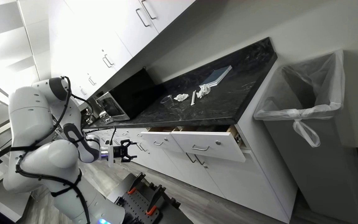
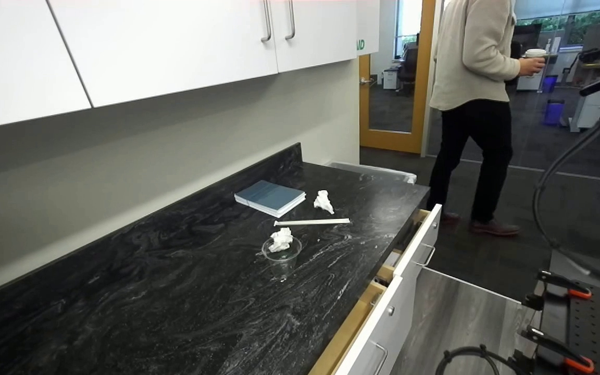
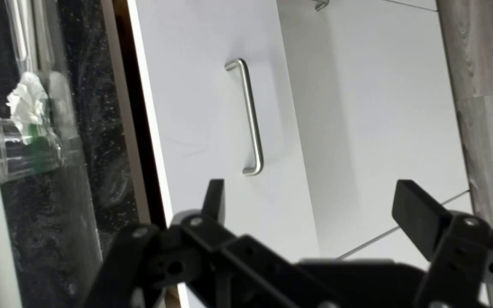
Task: Open the second drawer from the right, pick up the clear lid from the counter and place it in the open drawer
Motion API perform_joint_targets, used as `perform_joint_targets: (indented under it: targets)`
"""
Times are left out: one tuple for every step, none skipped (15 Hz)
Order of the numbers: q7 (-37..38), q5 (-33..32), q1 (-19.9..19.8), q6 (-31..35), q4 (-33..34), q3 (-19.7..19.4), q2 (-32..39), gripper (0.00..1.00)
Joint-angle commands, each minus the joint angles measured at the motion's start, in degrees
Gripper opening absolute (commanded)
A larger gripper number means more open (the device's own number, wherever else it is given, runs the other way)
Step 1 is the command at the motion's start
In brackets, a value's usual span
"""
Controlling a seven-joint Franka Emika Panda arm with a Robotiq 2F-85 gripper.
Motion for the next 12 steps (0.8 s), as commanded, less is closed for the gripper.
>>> perform_joint_targets:
  targets:
    - [12.5,-4.0,4.2,-8.7,5.4,-3.6,9.3,1.0]
    - [15.3,-4.0,4.8,-11.1,6.6,-4.2,11.2,1.0]
    - [17.8,-4.2,5.2,-13.3,7.9,-4.7,13.0,1.0]
    - [19.7,-4.1,5.4,-15.5,9.2,-5.2,14.5,1.0]
    - [20.3,-5.0,5.3,-16.9,10.1,-5.6,15.5,1.0]
    - [19.8,-6.6,5.3,-18.1,10.6,-6.0,15.8,1.0]
    - [18.4,-8.3,5.0,-18.9,11.1,-6.2,16.2,1.0]
    - [18.9,-7.0,3.4,-17.5,9.3,-4.3,15.6,1.0]
    - [18.8,-7.9,3.4,-18.1,10.1,-4.6,16.1,1.0]
    - [18.8,-8.3,3.3,-18.2,10.5,-4.8,16.3,1.0]
    - [18.8,-8.3,3.3,-18.2,10.6,-4.9,16.3,1.0]
    - [18.8,-8.3,3.3,-18.2,10.7,-4.9,16.3,1.0]
